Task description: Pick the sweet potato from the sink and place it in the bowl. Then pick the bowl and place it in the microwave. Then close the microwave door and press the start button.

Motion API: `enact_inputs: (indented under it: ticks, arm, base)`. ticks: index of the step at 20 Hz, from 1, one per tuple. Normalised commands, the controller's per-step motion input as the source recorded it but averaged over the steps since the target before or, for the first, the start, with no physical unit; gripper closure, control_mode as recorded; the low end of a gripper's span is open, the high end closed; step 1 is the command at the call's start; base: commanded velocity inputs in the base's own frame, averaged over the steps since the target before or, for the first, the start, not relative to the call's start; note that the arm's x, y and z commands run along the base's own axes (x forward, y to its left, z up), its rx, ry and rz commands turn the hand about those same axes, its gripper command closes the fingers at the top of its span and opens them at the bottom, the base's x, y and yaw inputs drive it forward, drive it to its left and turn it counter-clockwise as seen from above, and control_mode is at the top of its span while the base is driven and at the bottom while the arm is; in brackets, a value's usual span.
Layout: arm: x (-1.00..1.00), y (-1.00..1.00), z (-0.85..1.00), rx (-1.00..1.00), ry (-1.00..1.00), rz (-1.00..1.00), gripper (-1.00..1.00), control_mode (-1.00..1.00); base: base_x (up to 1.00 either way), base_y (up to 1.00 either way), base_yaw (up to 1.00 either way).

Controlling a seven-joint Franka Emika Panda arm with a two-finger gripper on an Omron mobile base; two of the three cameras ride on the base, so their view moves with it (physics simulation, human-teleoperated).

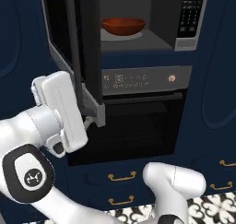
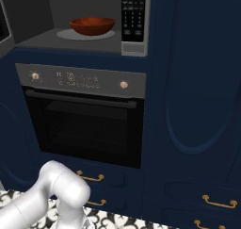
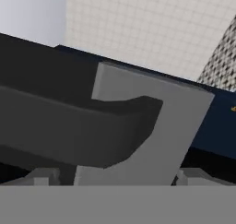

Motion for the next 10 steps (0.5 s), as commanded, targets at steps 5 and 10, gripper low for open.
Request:
enact_inputs:
  ticks: [5, 10]
  arm:
    - [0.48, -1.00, 0.00, 0.24, 0.11, 0.00, -1.00, -1.00]
    - [0.95, -1.00, -0.04, 0.14, 0.24, 0.07, -1.00, -1.00]
  base:
    - [0.00, 0.00, 0.00]
    - [0.00, 0.00, 0.00]
